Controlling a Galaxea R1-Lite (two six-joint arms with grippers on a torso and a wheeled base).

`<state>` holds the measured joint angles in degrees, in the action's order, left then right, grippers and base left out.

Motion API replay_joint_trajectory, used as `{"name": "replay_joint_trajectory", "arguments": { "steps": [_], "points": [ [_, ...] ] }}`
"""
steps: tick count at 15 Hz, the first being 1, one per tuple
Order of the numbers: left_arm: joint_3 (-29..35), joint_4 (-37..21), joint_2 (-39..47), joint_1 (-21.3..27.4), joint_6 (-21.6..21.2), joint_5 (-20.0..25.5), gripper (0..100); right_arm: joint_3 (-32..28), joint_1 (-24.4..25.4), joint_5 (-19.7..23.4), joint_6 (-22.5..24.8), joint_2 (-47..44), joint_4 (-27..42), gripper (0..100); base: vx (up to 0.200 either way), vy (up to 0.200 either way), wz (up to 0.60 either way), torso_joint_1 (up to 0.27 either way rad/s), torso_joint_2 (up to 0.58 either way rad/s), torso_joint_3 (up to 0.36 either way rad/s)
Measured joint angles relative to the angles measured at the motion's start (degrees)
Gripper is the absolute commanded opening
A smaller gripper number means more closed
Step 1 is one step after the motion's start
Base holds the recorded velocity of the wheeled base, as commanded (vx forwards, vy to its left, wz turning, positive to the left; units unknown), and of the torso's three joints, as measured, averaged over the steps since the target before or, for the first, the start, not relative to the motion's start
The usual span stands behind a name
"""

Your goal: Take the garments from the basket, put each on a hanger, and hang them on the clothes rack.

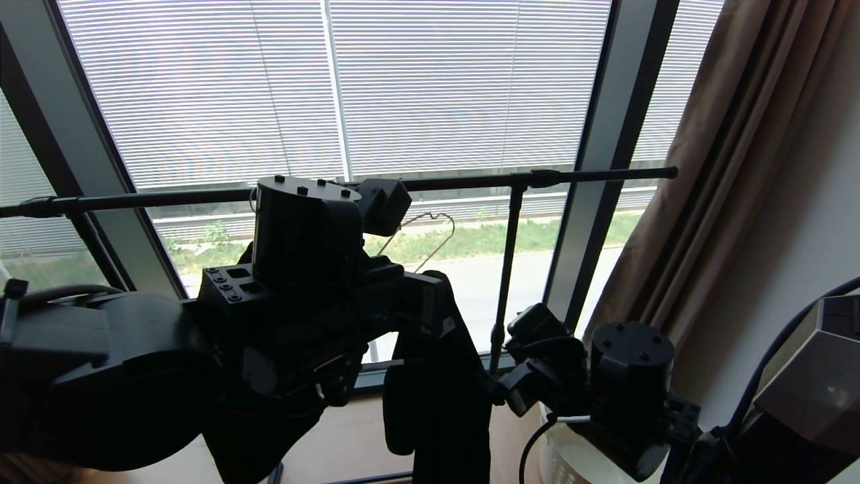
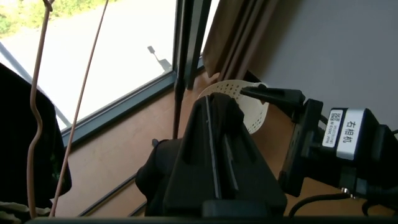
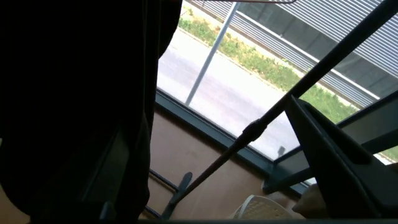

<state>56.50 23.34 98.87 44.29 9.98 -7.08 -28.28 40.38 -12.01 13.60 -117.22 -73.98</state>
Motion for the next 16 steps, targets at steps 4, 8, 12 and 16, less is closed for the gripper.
{"name": "replay_joint_trajectory", "arguments": {
  "steps": [4, 8, 12, 16],
  "points": [
    [-0.9, 0.0, -1.0, 0.4, 0.1, 0.2, 0, -1.0, -0.6, -1.4, -0.1, -1.4, 0.1, 0, 0.0, 0.0, 0.0, 0.0, 0.0, 0.0],
    [-5.9, 0.1, -3.0, 0.1, 0.0, 1.4, 0, -2.8, -5.5, -1.9, 0.0, -0.4, 0.3, 0, 0.0, 0.0, 0.0, 0.0, 0.0, 0.0],
    [-15.8, 6.3, -3.6, -1.3, -2.9, 6.4, 100, -4.2, -9.9, -1.9, 0.0, 5.7, 2.4, 0, 0.0, 0.0, 0.0, 0.0, 0.0, 0.0],
    [-23.0, 11.8, -3.7, -0.8, -6.7, 6.6, 100, -4.1, -8.8, -2.7, 0.0, 10.1, 4.1, 0, 0.0, 0.0, 0.0, 0.0, 0.0, 0.0]
  ]
}}
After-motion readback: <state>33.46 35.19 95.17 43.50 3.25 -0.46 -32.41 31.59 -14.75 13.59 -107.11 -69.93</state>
